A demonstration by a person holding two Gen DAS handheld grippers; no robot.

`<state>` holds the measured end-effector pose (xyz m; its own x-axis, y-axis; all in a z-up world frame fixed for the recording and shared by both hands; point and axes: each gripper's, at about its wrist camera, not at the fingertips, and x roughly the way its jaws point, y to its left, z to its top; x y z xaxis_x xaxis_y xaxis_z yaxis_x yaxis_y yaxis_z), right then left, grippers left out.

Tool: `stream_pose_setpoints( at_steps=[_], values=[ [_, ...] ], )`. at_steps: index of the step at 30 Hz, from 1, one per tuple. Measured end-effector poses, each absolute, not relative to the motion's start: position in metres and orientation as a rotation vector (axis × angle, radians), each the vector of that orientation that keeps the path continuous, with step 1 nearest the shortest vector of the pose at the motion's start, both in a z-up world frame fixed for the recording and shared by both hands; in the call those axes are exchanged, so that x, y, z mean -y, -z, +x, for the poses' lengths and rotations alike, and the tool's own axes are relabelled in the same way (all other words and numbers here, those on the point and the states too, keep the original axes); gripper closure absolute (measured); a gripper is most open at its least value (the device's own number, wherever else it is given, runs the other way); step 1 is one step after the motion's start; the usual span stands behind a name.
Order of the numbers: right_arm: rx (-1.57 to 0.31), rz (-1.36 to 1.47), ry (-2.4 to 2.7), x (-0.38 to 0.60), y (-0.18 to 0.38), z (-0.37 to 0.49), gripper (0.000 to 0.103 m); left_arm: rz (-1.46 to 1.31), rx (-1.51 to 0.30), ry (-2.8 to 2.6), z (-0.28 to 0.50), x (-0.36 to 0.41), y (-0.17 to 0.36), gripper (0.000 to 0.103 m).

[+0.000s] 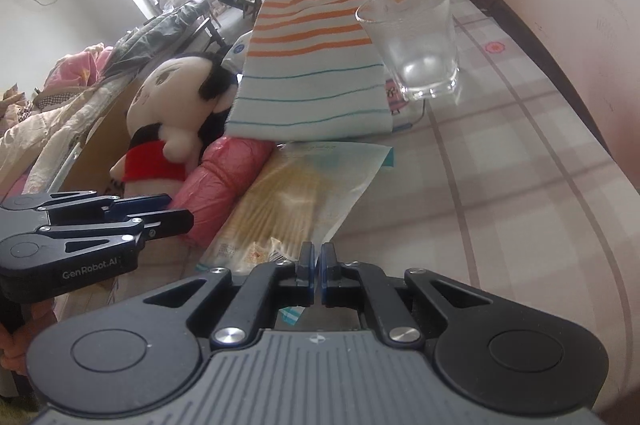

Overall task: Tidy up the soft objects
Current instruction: 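Move both tools back over the pink bag roll and cotton-swab packet, then grasp the pink bag roll with the left tool while the right tool grasps the cotton-swab packet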

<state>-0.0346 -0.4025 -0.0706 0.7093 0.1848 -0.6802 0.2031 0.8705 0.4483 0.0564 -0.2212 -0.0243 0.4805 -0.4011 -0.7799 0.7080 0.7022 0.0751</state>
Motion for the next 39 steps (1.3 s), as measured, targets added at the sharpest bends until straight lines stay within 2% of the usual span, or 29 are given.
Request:
stream_pose_setpoints(
  at_steps=[11, 18, 20, 22, 24, 27, 29, 35, 39],
  values=[
    [-0.817, 0.531, -0.021, 0.384, 0.059, -0.085, 0.100, 0.295, -0.906, 0.710, 0.005, 0.168, 0.017, 0.080],
    [-0.828, 0.557, -0.032, 0.384, 0.062, -0.088, 0.098, 0.223, -0.884, 0.717, -0.005, 0.151, 0.019, 0.078],
    [-0.826, 0.569, -0.026, 0.386, 0.062, -0.089, 0.097, 0.204, -0.886, 0.728, -0.003, 0.148, 0.018, 0.075],
    [-0.825, 0.580, -0.024, 0.387, 0.061, -0.091, 0.097, 0.177, -0.888, 0.742, 0.000, 0.144, 0.014, 0.065],
    [-0.829, 0.597, -0.017, 0.389, 0.061, -0.091, 0.095, 0.158, -0.886, 0.748, 0.003, 0.143, 0.011, 0.062],
    [-0.832, 0.619, -0.011, 0.392, 0.062, -0.091, 0.091, 0.137, -0.891, 0.759, 0.010, 0.144, 0.008, 0.059],
    [-0.836, 0.626, -0.004, 0.394, 0.061, -0.090, 0.080, 0.128, -0.904, 0.767, 0.015, 0.146, 0.009, 0.057],
    [-0.836, 0.637, 0.018, 0.397, 0.059, -0.085, 0.060, 0.109, -0.948, 0.778, 0.034, 0.157, 0.019, 0.057],
    [-0.854, 0.600, 0.039, 0.391, 0.059, -0.075, 0.058, 0.099, -1.003, 0.777, 0.048, 0.165, 0.031, 0.058]
  ],
)
